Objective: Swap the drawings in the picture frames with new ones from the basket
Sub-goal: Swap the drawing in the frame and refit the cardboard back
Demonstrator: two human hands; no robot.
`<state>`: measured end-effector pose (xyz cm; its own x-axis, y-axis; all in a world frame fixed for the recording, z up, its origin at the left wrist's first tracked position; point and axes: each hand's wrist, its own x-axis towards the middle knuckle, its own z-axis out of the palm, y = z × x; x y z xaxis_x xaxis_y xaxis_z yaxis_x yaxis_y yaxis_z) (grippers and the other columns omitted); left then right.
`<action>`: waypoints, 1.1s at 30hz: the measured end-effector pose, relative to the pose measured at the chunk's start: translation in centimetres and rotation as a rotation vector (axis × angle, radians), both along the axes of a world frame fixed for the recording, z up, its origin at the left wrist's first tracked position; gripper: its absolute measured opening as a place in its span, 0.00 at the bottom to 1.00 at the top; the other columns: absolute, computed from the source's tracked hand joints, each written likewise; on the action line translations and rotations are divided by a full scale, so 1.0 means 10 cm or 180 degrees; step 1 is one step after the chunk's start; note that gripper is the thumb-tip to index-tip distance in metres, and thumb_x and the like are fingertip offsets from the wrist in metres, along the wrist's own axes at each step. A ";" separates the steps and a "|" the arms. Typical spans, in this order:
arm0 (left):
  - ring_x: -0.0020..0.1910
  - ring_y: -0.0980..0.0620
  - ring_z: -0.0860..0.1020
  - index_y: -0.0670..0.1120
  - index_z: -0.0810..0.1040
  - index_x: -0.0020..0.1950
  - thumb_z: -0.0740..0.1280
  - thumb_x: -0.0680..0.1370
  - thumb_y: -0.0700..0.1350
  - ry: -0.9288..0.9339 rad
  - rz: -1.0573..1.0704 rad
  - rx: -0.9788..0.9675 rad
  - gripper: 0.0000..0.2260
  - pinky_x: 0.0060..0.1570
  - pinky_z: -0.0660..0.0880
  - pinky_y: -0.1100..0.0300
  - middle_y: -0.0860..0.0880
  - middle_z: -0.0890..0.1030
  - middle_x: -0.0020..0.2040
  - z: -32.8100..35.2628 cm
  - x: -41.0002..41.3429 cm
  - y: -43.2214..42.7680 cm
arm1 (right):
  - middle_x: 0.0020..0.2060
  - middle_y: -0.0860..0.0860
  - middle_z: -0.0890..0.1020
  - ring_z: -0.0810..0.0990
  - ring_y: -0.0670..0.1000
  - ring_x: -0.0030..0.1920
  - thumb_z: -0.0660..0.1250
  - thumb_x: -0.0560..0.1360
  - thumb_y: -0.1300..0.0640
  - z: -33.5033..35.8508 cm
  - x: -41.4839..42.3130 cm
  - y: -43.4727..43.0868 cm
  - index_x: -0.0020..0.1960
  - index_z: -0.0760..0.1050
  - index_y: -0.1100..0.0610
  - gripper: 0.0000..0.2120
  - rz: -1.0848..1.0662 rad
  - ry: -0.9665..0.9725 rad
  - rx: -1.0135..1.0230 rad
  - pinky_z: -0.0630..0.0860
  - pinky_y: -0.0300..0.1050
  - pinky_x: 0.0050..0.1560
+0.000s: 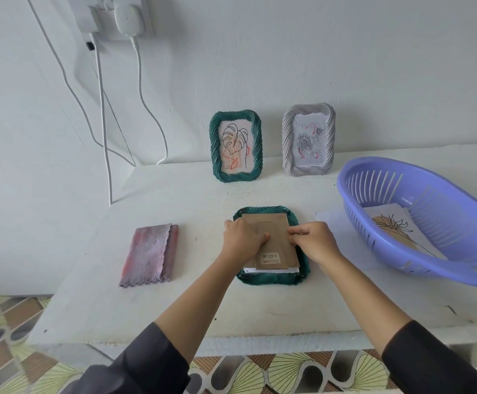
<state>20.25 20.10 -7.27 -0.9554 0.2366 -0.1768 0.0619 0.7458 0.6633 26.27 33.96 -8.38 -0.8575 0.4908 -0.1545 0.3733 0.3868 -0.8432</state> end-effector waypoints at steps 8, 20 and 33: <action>0.56 0.43 0.73 0.37 0.76 0.53 0.68 0.73 0.54 0.0206 -0.0139 -0.0320 0.20 0.52 0.70 0.53 0.40 0.78 0.53 -0.06 -0.02 -0.01 | 0.58 0.51 0.81 0.78 0.55 0.58 0.63 0.72 0.61 0.03 -0.03 -0.05 0.57 0.79 0.55 0.15 0.0109 -0.0298 0.0561 0.73 0.44 0.55; 0.55 0.43 0.74 0.37 0.75 0.54 0.70 0.72 0.55 0.0246 -0.0151 -0.0430 0.23 0.49 0.71 0.54 0.40 0.76 0.55 -0.13 -0.05 -0.01 | 0.29 0.51 0.66 0.68 0.56 0.36 0.59 0.73 0.63 0.09 -0.13 -0.13 0.30 0.59 0.55 0.15 0.0168 -0.0710 0.1367 0.58 0.40 0.27; 0.36 0.46 0.72 0.39 0.73 0.38 0.65 0.73 0.39 0.0069 -0.0041 -0.0224 0.05 0.27 0.65 0.61 0.48 0.70 0.31 -0.08 -0.08 -0.32 | 0.43 0.58 0.84 0.82 0.58 0.43 0.66 0.70 0.60 0.10 0.09 -0.01 0.42 0.79 0.66 0.09 0.0236 -0.0673 0.1131 0.74 0.45 0.40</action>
<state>19.49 16.94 -8.03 -0.9561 0.2364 -0.1728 0.0854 0.7896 0.6077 27.20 33.88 -7.35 -0.8600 0.4834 -0.1631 0.4841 0.6723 -0.5601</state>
